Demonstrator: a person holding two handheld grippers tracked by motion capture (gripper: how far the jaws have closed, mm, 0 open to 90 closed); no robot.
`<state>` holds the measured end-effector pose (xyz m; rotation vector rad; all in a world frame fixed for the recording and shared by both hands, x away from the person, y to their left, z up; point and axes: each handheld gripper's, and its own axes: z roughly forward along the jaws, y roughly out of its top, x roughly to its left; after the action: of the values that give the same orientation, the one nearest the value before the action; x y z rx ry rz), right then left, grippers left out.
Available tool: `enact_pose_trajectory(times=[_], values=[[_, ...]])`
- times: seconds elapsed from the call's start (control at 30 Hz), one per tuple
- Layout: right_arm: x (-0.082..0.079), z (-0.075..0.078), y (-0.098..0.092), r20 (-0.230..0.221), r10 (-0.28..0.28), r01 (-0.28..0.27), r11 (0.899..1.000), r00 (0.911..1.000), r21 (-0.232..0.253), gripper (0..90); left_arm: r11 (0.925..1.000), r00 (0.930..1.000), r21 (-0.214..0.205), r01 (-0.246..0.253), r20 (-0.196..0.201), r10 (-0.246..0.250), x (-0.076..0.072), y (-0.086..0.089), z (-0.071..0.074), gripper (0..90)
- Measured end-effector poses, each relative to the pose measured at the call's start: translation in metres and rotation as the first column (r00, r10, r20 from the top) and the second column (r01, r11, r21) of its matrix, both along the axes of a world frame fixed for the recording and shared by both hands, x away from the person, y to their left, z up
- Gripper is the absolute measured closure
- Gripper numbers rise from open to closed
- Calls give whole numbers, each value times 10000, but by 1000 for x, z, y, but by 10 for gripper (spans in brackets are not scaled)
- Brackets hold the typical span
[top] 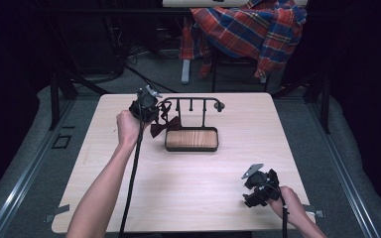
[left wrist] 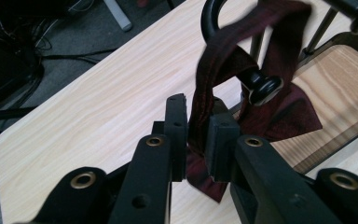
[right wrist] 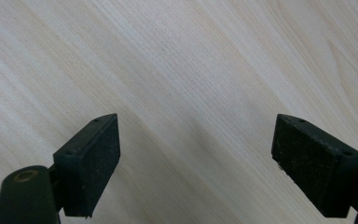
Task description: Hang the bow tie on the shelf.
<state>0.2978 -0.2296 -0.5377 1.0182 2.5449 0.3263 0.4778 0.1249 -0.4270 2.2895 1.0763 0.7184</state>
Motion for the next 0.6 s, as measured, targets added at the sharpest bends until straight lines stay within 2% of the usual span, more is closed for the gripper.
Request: enact_pose_trajectory(times=[0.1,0.4,0.6], values=[[0,0,0,13,-9,9,9999,10000,-127,151,10000,10000,64,-19,6,19,0,0,-1,785],[0,0,0,-29,-3,3,10000,10000,-52,151,9997,10000,224,-27,-34,28,-1,1,1,706],[0,0,0,-27,-7,6,10000,10000,-53,151,9998,9996,33,-170,-216,171,-1,4,2,626]])
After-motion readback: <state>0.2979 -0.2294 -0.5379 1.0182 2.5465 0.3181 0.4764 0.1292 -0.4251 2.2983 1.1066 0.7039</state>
